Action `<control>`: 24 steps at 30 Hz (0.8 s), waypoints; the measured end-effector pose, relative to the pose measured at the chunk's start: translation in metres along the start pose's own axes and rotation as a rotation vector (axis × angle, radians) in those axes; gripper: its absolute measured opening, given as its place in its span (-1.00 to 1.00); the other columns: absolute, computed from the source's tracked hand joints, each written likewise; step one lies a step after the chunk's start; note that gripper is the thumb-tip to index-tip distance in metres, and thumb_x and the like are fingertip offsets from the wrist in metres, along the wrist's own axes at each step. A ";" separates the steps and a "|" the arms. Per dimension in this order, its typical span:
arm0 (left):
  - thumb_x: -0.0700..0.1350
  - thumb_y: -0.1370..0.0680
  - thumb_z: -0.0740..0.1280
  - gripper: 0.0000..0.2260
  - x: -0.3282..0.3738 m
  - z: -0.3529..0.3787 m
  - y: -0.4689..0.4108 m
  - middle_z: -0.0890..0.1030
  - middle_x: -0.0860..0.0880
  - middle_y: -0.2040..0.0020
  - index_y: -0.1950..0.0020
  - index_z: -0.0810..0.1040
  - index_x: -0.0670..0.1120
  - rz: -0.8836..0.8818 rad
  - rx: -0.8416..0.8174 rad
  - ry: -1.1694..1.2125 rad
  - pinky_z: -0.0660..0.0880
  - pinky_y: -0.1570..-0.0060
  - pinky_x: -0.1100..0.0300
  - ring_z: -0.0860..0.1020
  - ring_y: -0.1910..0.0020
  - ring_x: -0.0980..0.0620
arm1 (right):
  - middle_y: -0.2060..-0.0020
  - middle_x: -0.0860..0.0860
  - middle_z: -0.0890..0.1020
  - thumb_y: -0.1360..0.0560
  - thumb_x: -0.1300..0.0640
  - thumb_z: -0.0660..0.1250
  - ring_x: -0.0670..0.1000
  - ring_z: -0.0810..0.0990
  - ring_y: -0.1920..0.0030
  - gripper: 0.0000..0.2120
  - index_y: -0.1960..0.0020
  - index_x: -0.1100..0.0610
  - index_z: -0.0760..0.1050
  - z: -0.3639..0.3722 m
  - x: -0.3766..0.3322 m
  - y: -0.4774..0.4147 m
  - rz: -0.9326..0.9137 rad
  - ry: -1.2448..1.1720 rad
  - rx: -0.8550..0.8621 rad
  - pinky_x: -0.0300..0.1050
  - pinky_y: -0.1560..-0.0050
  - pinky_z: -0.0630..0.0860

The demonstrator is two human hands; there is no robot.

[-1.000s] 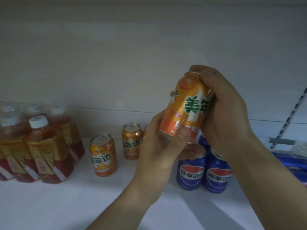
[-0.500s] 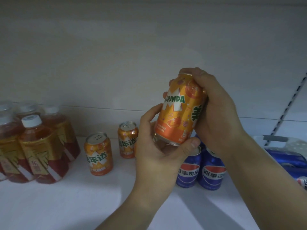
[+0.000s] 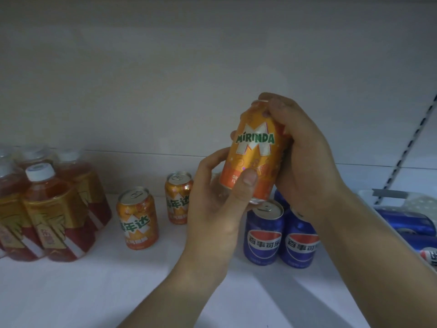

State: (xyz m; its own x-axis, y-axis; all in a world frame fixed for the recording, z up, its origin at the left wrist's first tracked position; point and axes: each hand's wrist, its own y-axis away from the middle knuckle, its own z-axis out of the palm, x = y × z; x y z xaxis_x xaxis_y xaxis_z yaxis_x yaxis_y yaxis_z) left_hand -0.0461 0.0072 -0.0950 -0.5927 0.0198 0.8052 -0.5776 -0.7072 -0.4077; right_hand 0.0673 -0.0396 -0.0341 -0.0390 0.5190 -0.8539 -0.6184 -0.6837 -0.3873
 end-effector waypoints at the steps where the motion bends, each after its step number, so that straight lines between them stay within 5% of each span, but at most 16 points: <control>1: 0.00 -0.37 0.50 -0.51 0.000 0.002 0.001 0.70 0.08 -0.11 -0.27 0.48 0.06 0.025 0.008 -0.035 0.65 0.00 0.12 0.69 -0.10 0.01 | -0.20 0.17 0.68 -0.46 0.02 0.38 0.31 0.65 -0.24 -0.55 -0.32 0.16 0.55 0.000 0.001 -0.001 0.011 -0.002 0.001 0.35 -0.29 0.56; 4: 0.02 -0.28 0.55 -0.43 -0.001 0.004 0.003 0.69 0.16 -0.07 -0.25 0.47 0.12 0.078 0.048 -0.117 0.60 0.14 0.30 0.69 -0.04 0.11 | -0.18 0.16 0.69 -0.48 -0.01 0.36 0.29 0.65 -0.24 -0.56 -0.30 0.14 0.55 0.001 0.002 -0.002 0.022 0.003 -0.012 0.37 -0.30 0.55; 10: 0.02 -0.33 0.55 -0.48 -0.002 0.002 0.003 0.68 0.19 -0.07 -0.24 0.48 0.13 0.067 0.066 -0.148 0.62 0.13 0.28 0.69 -0.05 0.13 | -0.14 0.10 0.71 -0.48 -0.03 0.36 0.26 0.68 -0.20 -0.62 -0.24 0.10 0.58 0.000 0.002 -0.002 0.006 0.049 -0.030 0.36 -0.27 0.57; 14: 0.01 -0.50 0.47 -0.59 0.001 -0.001 0.003 0.69 -0.06 -0.17 -0.30 0.51 -0.06 -0.115 -0.016 0.155 0.65 -0.05 -0.05 0.69 -0.12 -0.13 | -0.14 0.10 0.71 -0.46 -0.02 0.37 0.26 0.69 -0.18 -0.60 -0.25 0.12 0.58 -0.002 -0.002 -0.002 -0.001 0.061 -0.042 0.31 -0.23 0.61; 17: 0.07 -0.52 0.34 -0.54 0.003 -0.005 0.002 0.63 -0.24 -0.26 -0.35 0.52 -0.13 -0.260 -0.091 0.296 0.66 -0.03 -0.02 0.65 -0.15 -0.30 | -0.14 0.13 0.71 -0.47 -0.02 0.37 0.28 0.68 -0.19 -0.61 -0.24 0.11 0.58 -0.004 -0.005 -0.002 0.006 0.052 -0.059 0.24 -0.21 0.63; 24: 0.22 -0.54 0.25 -0.45 0.004 -0.011 -0.004 0.64 -0.32 -0.21 -0.26 0.63 -0.19 -0.453 -0.207 0.345 0.68 0.03 0.04 0.70 -0.02 -0.25 | -0.15 0.20 0.70 -0.46 -0.03 0.38 0.31 0.68 -0.17 -0.64 -0.20 0.10 0.61 -0.007 -0.008 -0.004 0.009 0.063 -0.047 0.27 -0.21 0.63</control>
State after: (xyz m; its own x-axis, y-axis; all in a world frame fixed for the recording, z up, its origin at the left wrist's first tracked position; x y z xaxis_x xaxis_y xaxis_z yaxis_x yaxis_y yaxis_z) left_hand -0.0518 0.0178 -0.0950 -0.3903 0.5392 0.7462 -0.8917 -0.4233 -0.1605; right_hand 0.0756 -0.0441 -0.0283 0.0063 0.4803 -0.8771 -0.5809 -0.7122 -0.3941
